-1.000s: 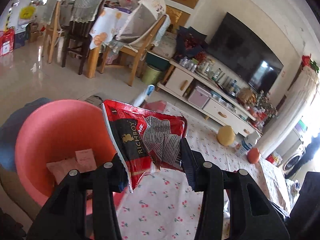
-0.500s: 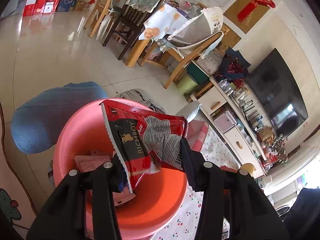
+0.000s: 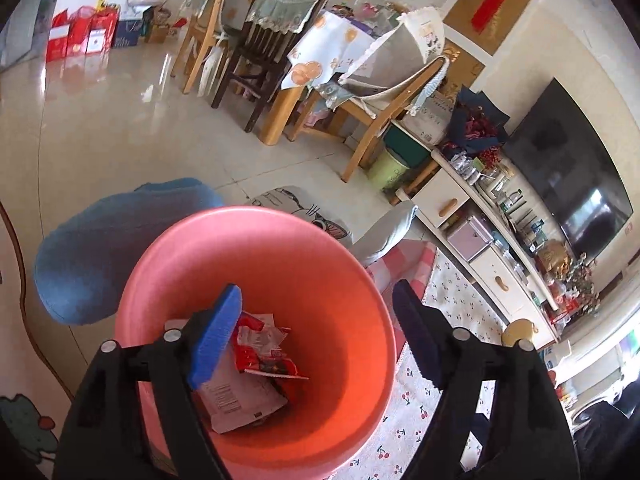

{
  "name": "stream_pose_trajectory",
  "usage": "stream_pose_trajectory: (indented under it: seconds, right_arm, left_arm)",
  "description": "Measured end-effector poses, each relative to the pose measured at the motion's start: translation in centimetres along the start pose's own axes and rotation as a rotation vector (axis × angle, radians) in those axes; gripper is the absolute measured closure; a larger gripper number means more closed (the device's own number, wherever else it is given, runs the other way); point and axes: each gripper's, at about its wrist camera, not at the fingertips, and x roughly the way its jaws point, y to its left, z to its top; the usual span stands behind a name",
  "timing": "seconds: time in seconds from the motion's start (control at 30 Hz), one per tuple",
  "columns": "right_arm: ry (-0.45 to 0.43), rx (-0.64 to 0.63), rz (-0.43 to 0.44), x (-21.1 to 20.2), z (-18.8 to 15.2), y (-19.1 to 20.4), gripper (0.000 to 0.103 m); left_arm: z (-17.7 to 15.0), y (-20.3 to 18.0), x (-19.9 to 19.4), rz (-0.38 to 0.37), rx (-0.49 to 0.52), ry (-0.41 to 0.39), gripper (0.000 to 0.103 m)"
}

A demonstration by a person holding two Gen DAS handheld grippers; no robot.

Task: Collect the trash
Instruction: 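Carry both red packets over the pink bucket and open both grippers to drop them, then move both grippers back over the table toward the milk bag and yellow packet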

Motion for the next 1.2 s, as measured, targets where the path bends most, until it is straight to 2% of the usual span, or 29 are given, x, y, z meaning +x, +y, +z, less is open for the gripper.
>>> stream_pose_trajectory:
  seconds: [0.17,0.43,0.6,0.87,1.2]
  right_arm:
    - [0.000,-0.010,-0.040,-1.4,-1.6,-1.7,0.010]
    - [-0.007,-0.021,-0.091,-3.6,-3.7,-3.8,0.010]
    - [-0.017,-0.001,-0.115,-5.0,-4.7,-5.4,0.010]
    - [-0.041,0.027,-0.147,-7.4,-5.9,-7.2,0.009]
    - [-0.101,0.048,-0.207,-11.3,-7.3,-9.4,0.009]
  left_arm:
    - [-0.6,-1.4,-0.7,-0.024,0.062,-0.050,0.013]
    - [-1.6,-4.2,-0.7,-0.069,0.146,-0.028,0.012]
    - [-2.5,-5.8,-0.8,-0.046,0.214,-0.019,0.012]
    - [-3.6,-7.0,-1.1,-0.072,0.226,0.018,0.012]
    - [-6.0,-9.5,-1.8,-0.112,0.315,0.024,0.012]
